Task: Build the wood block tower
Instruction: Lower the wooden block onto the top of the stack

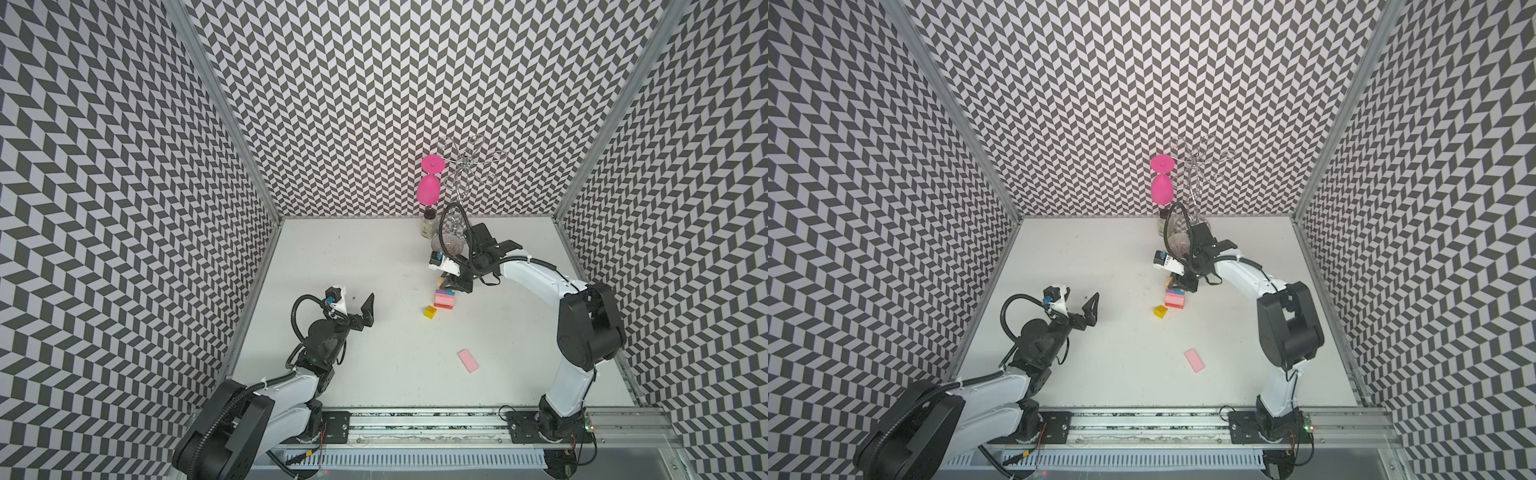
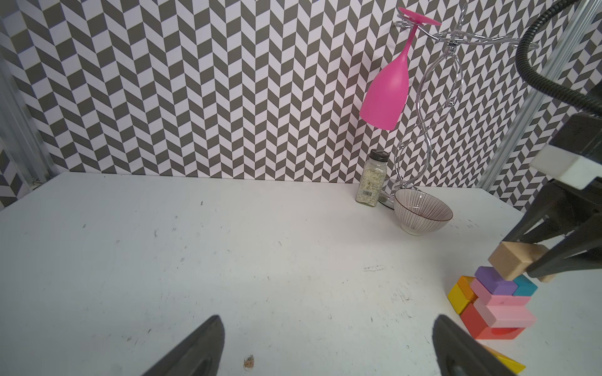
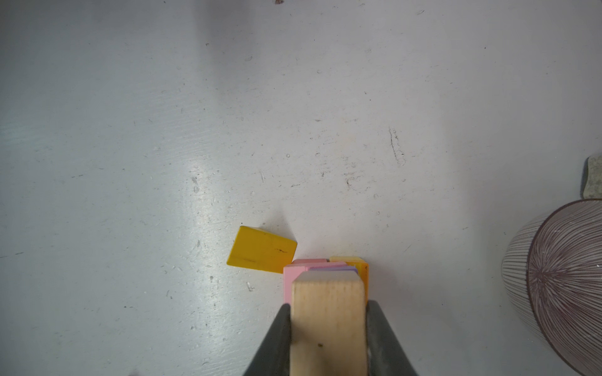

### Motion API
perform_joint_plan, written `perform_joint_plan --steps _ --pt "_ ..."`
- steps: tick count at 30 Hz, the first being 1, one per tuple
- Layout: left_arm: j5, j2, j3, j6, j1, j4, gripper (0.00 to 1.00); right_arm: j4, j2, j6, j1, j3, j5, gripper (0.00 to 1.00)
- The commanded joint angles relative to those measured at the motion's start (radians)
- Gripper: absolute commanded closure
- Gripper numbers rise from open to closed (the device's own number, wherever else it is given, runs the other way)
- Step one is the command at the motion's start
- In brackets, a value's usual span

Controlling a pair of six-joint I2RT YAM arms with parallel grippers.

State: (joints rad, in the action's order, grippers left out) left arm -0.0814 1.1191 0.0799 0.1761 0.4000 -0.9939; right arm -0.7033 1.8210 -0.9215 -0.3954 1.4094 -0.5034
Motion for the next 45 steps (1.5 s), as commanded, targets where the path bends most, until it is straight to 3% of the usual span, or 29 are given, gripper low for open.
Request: perform_joint_plan --steps 1,45 --pt "0.002 -0.008 0.006 -0.004 0.010 -0.026 0.00 0.009 0.015 -0.021 0.009 0.032 -0.030 1.00" --pt "-0.001 -0.010 0.004 -0.012 0.020 -0.028 0.00 0.008 0.048 -0.020 0.017 0.039 -0.016 1.00"
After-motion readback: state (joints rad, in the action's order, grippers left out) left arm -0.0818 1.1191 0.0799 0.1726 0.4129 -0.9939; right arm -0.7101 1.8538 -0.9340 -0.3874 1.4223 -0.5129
